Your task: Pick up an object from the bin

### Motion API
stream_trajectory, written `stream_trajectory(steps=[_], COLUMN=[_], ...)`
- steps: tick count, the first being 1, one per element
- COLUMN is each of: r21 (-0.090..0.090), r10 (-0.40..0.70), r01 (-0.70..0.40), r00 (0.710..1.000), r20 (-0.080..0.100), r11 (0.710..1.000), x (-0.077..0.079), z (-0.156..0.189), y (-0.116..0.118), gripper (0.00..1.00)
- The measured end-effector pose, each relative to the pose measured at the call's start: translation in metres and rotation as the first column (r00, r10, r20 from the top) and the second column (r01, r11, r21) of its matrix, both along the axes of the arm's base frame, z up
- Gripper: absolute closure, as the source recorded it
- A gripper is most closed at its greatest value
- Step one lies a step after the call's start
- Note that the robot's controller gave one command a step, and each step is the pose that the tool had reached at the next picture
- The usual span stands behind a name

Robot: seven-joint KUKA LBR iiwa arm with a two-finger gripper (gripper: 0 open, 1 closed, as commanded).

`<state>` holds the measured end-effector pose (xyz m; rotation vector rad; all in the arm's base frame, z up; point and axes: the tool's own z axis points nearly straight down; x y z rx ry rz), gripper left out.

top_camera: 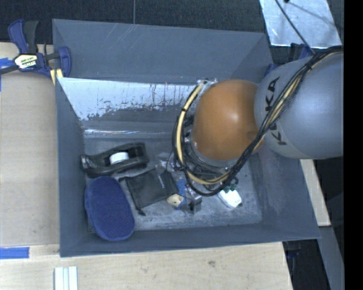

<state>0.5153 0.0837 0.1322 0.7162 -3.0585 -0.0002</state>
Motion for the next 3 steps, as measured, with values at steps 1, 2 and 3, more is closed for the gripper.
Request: stream_trajectory(steps=[1, 2, 3], r21=[-0.003, 0.0, -0.002], r10=[0.4, 0.401, 0.404], r01=[-0.4, -0.401, -0.404], r00=[0.916, 0.916, 0.915], r20=[-0.003, 0.004, 0.012], r11=[0.916, 0.916, 0.915], x=[0.046, 0.048, 0.028], z=[-0.062, -0.059, 0.107], y=[-0.016, -0.013, 0.008], gripper=[0.0, 1.0, 1.0])
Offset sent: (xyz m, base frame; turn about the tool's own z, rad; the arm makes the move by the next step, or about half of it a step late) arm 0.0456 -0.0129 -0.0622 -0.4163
